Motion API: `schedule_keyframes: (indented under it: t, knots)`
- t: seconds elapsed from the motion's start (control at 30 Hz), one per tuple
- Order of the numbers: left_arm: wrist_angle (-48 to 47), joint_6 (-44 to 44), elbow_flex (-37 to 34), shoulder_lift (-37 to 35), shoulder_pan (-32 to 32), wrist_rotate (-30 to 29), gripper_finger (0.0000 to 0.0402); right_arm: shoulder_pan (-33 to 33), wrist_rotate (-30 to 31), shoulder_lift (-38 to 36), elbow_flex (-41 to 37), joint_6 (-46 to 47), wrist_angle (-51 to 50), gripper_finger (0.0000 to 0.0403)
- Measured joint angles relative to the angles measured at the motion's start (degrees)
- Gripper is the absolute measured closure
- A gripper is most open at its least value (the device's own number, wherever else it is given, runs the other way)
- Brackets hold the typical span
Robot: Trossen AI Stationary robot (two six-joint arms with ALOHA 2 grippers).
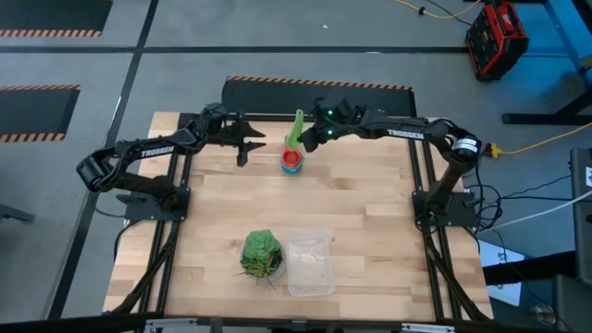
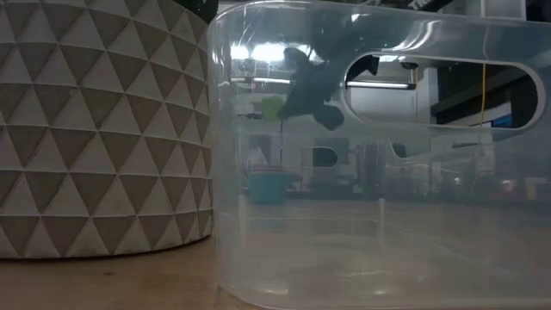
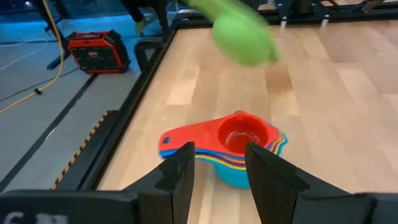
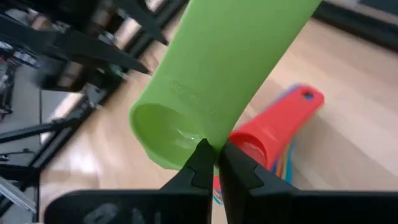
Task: Nest measuring cups in basket
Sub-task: Stack the green measuring cup on top of the red measuring cup
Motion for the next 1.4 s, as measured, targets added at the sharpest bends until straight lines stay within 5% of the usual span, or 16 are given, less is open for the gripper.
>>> schedule_keyframes:
  t: [0.33,0.8,1.4]
  knots:
    - [0.11,0.02,0.0,0.07,-3.1,-0.59,0.0266,0.02,-0.41,3.23,0.0,-4.78,-1.24,0.0389]
    - [0.21,-2.77,0.0,5.54,-7.53,-19.3,0.0266,0.09,-0.39,8.17,-0.02,-6.66,-0.85,0.0389]
    - [13.97,-4.55,0.0,20.02,-11.29,-20.04,0.0266,0.42,-2.09,8.58,-0.05,-8.17,-1.9,0.0389]
